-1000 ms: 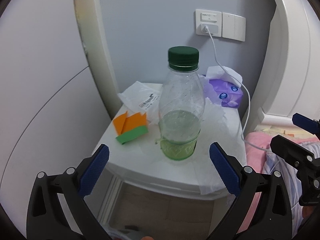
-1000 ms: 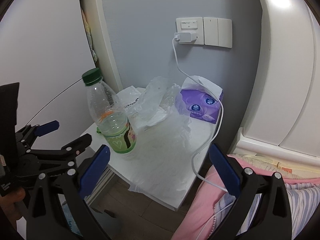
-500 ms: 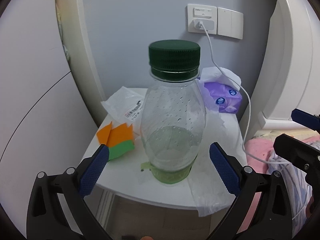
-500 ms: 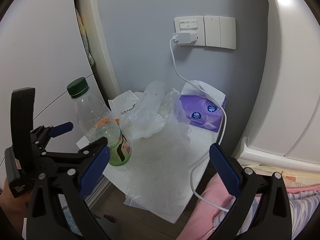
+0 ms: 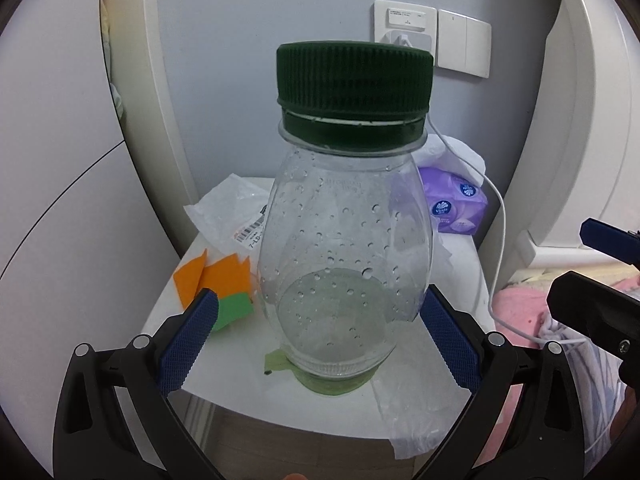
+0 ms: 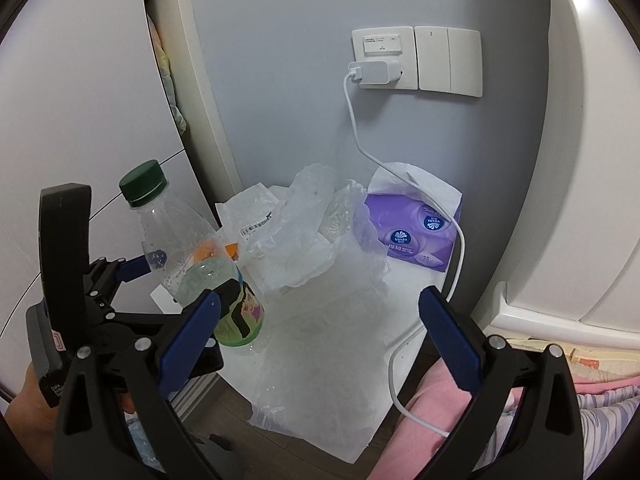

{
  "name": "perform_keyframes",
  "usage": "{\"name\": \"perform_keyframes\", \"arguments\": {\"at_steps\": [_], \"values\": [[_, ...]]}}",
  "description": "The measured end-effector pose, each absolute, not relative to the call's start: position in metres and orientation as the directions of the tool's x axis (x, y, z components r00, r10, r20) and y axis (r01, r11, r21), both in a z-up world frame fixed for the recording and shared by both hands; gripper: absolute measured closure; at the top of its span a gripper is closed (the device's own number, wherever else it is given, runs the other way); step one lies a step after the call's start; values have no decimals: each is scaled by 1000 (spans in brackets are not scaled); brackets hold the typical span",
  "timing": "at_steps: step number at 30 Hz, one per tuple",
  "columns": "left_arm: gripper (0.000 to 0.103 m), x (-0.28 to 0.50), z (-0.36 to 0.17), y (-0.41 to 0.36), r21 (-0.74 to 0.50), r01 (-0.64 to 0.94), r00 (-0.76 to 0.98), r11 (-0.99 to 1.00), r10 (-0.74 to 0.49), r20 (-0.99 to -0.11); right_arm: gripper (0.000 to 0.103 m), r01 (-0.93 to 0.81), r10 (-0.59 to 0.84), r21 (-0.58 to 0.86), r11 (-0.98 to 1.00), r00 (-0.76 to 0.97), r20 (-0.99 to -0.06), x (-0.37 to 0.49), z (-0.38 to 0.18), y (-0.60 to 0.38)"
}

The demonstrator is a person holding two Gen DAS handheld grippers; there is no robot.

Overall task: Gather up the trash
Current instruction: 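Close the left tool around the green-capped plastic bottle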

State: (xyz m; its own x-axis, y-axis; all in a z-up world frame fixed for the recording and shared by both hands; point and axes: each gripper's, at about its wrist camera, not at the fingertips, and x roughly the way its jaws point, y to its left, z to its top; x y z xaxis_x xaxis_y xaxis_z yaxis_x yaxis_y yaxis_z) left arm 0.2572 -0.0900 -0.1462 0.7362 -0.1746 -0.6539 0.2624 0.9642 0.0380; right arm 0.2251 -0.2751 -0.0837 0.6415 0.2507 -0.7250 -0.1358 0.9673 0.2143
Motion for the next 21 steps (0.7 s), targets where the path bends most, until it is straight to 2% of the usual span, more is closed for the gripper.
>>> {"name": "perform_keyframes", "arguments": {"at_steps": [21], "values": [[6, 264, -147, -90, 49, 274, 750, 960, -182, -636, 6, -196, 291, 216, 957, 643, -709, 227, -83, -263]]}}
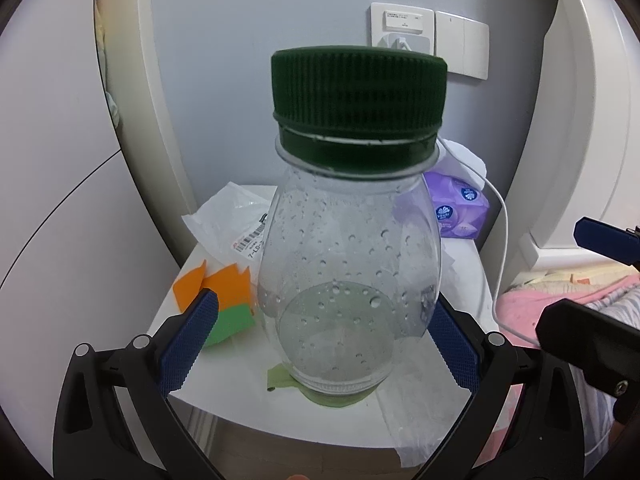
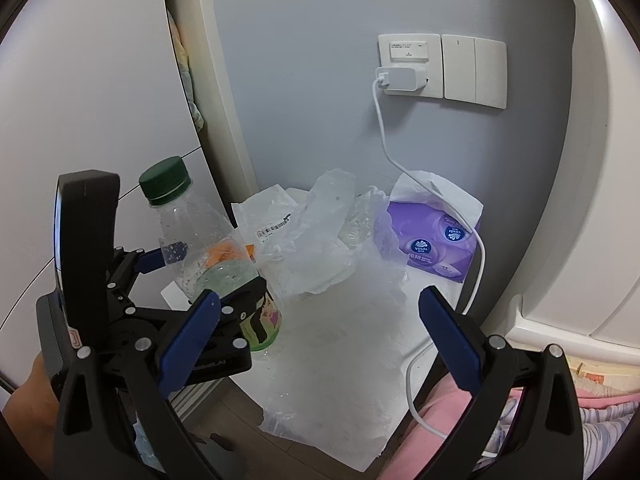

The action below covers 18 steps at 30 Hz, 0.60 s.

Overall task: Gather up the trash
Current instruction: 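Close the left tool around the green-capped plastic bottle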

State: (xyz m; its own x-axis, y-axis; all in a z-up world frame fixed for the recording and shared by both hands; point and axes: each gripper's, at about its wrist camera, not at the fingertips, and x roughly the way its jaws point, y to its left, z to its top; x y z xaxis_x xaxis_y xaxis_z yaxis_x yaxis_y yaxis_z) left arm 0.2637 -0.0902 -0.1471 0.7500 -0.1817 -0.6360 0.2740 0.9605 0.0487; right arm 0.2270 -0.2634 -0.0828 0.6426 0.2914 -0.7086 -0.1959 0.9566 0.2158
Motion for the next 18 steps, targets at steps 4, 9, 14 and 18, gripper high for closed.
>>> {"name": "perform_keyframes", "arguments": {"at_steps": [4, 9, 14, 18], "values": [[6, 264, -147, -91, 56, 276, 765, 959, -185, -617, 6, -199, 293, 215, 956, 643, -708, 228, -83, -263], [20, 265, -146, -90, 45, 273, 767, 961, -189, -613, 6, -207, 291, 205, 957, 642, -710, 228, -84, -262], [40, 266, -149, -93, 42, 285, 755, 958, -197, -626, 6, -203, 284, 198, 959, 649, -706, 228, -83, -264], [41, 263, -148, -95, 41, 291, 756, 956, -204, -622, 6, -203, 282, 196, 959, 652, -704, 227, -82, -263]]}}
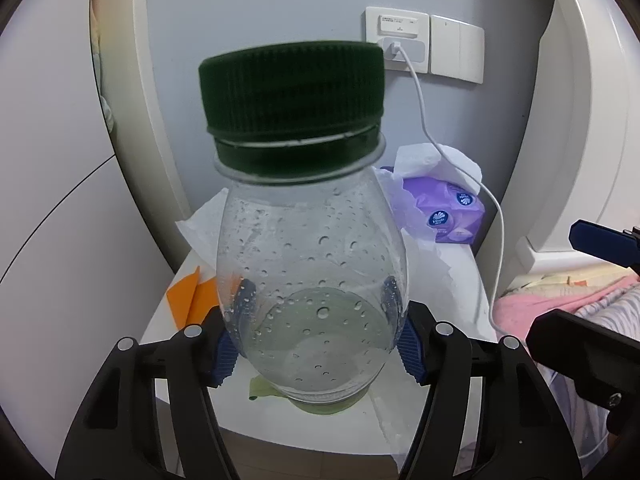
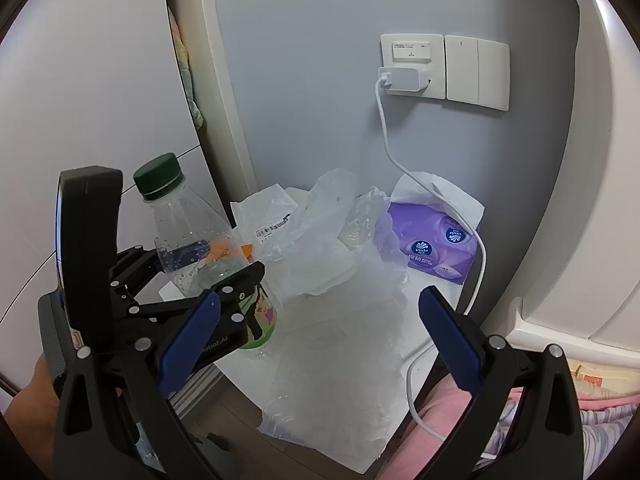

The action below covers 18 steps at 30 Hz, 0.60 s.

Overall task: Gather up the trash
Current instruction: 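Close the left tool around the green-capped plastic bottle, then carry the bottle with the left tool over the trash bin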

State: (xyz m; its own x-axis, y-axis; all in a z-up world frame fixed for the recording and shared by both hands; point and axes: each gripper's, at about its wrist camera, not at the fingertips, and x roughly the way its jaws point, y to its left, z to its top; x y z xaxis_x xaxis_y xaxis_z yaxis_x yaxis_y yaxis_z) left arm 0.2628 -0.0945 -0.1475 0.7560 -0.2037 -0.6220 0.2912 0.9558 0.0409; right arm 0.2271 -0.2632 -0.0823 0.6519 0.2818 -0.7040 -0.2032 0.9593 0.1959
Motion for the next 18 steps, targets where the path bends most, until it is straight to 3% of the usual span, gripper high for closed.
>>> {"name": "perform_keyframes", "arguments": {"at_steps": [18], "values": [[42, 228, -117, -75, 58, 251, 785, 966, -168, -597, 6, -260, 311, 178, 949, 688, -656, 205, -54, -244]]}}
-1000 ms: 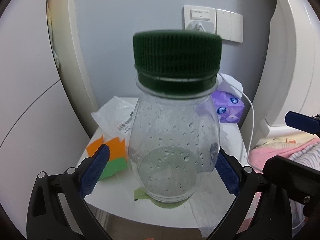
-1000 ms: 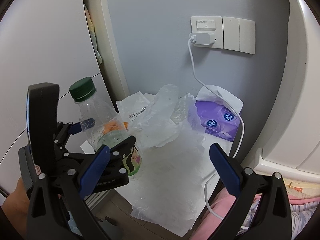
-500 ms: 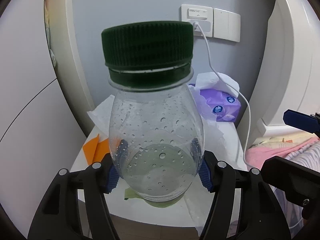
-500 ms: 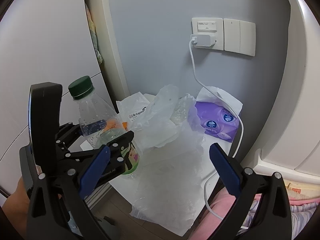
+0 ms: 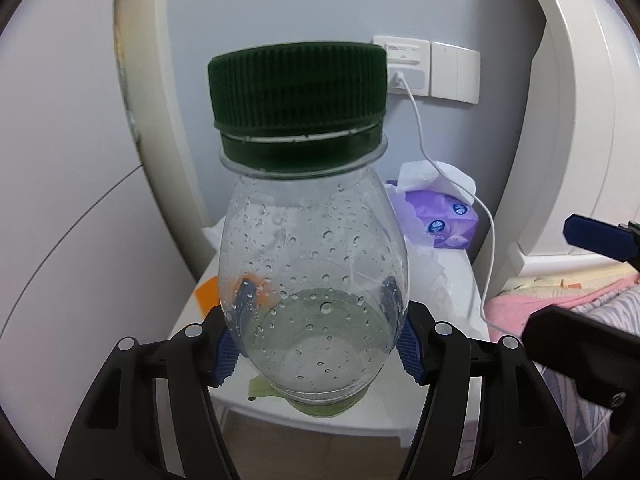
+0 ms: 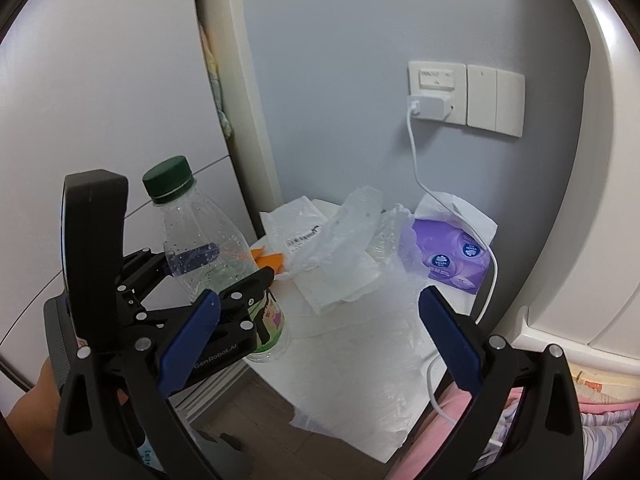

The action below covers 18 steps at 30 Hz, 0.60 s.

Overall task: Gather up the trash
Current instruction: 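Carry the bottle with the left tool over the trash bin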

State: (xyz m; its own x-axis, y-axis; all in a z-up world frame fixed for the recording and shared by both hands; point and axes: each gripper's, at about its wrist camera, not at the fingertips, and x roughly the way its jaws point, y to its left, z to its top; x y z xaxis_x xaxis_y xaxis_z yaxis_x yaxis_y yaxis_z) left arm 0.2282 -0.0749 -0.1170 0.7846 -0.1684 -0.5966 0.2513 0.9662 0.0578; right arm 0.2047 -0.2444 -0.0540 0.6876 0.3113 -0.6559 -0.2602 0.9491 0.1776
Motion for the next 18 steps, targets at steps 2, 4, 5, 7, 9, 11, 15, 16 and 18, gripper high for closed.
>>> {"name": "perform_keyframes", "arguments": {"at_steps": [2, 4, 5, 7, 9, 11, 15, 16, 18], "values": [[42, 219, -113, -69, 58, 233, 787, 971, -153, -598, 6, -266, 315, 177, 948, 687, -655, 198, -49, -241], [42, 207, -111, -61, 59, 214, 790, 975, -137, -598, 6, -274, 326, 184, 944, 682, -655, 190, -45, -237], [42, 202, -109, -58, 60, 205, 791, 977, -130, -598, 6, -280, 332, 188, 942, 678, -655, 186, -44, -234], [42, 188, -107, -48, 62, 181, 793, 982, -109, -599, 6, -298, 345, 187, 936, 675, -652, 176, -43, -229], [42, 173, -106, -40, 64, 160, 793, 985, -90, -603, 6, -317, 359, 186, 930, 669, -651, 167, -42, -222], [42, 159, -106, -30, 68, 139, 793, 988, -70, -606, 6, -339, 377, 191, 921, 660, -649, 155, -40, -213], [42, 120, -106, -3, 71, 76, 794, 995, -18, -608, 6, -388, 419, 201, 899, 634, -650, 130, -40, -191], [42, 113, -107, 2, 72, 65, 793, 995, -8, -609, 6, -401, 430, 203, 893, 627, -649, 124, -40, -185], [42, 95, -108, 15, 75, 33, 790, 997, 20, -612, 6, -423, 448, 209, 882, 612, -651, 114, -40, -175]]}}
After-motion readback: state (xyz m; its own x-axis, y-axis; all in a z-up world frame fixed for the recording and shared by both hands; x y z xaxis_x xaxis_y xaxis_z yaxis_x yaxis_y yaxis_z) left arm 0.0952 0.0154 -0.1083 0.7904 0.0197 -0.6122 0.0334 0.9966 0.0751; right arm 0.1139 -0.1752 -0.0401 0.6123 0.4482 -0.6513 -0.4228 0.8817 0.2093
